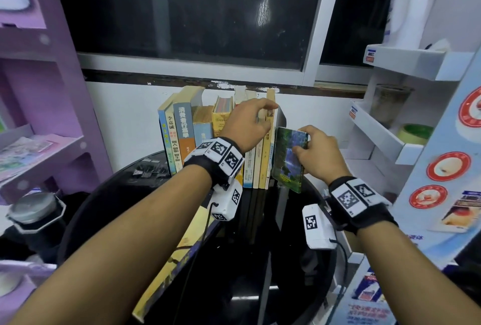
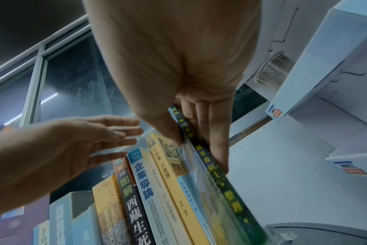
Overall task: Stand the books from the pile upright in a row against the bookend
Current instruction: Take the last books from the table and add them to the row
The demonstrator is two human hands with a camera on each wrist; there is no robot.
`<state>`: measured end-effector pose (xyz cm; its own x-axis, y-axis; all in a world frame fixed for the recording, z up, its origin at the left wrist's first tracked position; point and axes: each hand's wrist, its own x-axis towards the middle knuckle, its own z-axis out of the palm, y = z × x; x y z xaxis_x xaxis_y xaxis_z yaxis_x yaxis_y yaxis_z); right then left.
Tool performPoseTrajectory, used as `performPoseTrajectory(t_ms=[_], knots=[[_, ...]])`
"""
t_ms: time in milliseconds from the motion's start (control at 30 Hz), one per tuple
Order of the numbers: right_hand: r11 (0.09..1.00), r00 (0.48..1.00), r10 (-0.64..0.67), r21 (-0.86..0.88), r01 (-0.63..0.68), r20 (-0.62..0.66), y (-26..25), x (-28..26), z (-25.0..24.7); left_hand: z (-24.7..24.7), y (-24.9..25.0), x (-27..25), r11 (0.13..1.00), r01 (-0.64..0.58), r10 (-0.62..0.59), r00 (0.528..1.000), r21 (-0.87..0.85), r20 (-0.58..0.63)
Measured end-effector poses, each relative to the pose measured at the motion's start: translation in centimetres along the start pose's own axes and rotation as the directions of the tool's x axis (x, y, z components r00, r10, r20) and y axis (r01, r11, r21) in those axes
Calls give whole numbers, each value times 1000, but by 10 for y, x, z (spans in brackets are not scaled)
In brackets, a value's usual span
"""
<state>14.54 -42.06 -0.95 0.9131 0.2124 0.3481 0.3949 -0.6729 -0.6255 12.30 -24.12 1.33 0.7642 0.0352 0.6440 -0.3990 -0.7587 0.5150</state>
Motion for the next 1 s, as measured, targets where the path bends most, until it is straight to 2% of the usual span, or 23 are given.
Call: performPoseTrajectory(t_ms=[100, 233, 500, 733, 1000], knots=[[999, 999, 10, -38, -12, -51, -1, 3, 8, 2, -1, 8, 986, -57, 47, 997, 159, 66], [1000, 996, -1, -18, -1, -92, -6, 6, 19, 7, -6, 20, 953, -130, 107, 989, 275, 100], [1000, 998, -11, 24, 13, -59, -6, 10, 36, 11, -18, 33, 883, -142, 97, 988, 448, 123], [997, 998, -17, 73, 12, 65, -5, 12, 47, 10, -29, 33, 834, -144, 105, 989, 532, 103], [996, 996, -14, 92, 6, 93, 6, 27, 67, 5, -37, 34, 867, -111, 87, 994, 485, 72]])
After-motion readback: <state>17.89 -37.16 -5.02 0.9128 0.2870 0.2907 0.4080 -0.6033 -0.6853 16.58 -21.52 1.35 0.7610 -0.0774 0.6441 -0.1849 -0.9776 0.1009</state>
